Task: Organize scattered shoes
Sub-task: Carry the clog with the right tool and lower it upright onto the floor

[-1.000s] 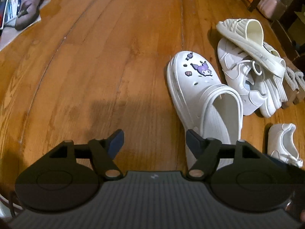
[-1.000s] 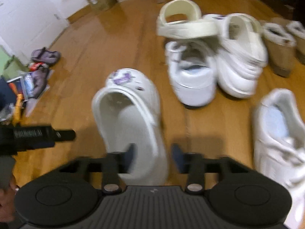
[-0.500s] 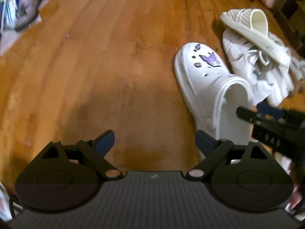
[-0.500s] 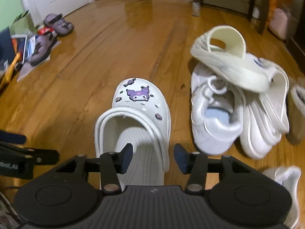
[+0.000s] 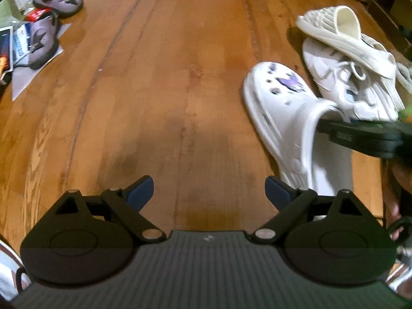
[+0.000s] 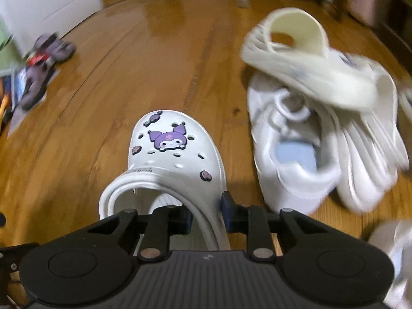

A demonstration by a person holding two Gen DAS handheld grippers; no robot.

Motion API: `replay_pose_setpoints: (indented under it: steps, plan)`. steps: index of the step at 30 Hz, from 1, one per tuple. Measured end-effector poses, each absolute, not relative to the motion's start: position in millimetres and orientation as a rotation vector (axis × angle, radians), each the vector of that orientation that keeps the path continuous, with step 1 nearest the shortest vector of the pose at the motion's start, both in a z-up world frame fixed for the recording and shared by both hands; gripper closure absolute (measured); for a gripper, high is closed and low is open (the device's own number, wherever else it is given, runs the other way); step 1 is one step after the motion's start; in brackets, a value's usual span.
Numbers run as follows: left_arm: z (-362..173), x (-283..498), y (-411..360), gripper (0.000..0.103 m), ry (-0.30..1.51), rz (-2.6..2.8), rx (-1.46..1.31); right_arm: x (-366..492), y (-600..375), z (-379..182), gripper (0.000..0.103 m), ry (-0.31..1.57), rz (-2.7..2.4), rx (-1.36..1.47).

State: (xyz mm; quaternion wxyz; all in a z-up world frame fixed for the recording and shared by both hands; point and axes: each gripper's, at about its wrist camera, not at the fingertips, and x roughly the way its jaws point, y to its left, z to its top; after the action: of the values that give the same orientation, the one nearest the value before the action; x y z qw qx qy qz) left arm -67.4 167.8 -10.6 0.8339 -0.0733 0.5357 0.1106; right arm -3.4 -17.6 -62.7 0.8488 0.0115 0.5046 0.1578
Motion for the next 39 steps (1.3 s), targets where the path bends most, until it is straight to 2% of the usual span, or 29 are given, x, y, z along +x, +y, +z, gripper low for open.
replay_pose_setpoints:
  steps: [15,22,31,33,35,36,37,38,39]
  plan:
    - [16,-76,172,0.009,1.056,0.224,-0.178,-59,-89,-72,0.080,1.238,0.187,0.612]
    - [22,-78,181,0.009,1.035,0.265,-0.203,-102,-135,-87,0.080,1.349,0.135,1.023]
    - [15,-72,179,0.009,1.047,0.252,-0.221,-159,-162,-90,0.079,1.365,0.039,1.402]
    - [13,-71,176,0.009,1.053,0.245,-0.218,-152,-157,-90,0.070,1.348,0.065,1.439]
    - [11,-71,174,0.009,1.058,0.238,-0.216,-141,-154,-85,0.054,1.344,0.099,1.397]
    - [9,-70,172,0.009,1.065,0.226,-0.219,-136,-151,-76,0.050,1.324,0.155,1.345]
    - [8,-70,172,0.009,1.067,0.220,-0.221,-130,-148,-65,0.041,1.298,0.219,1.287]
    - [8,-70,172,0.009,1.068,0.218,-0.223,-125,-145,-54,0.036,1.271,0.281,1.227]
    - [7,-70,173,0.009,1.070,0.221,-0.225,-122,-144,-46,0.037,1.253,0.309,1.165]
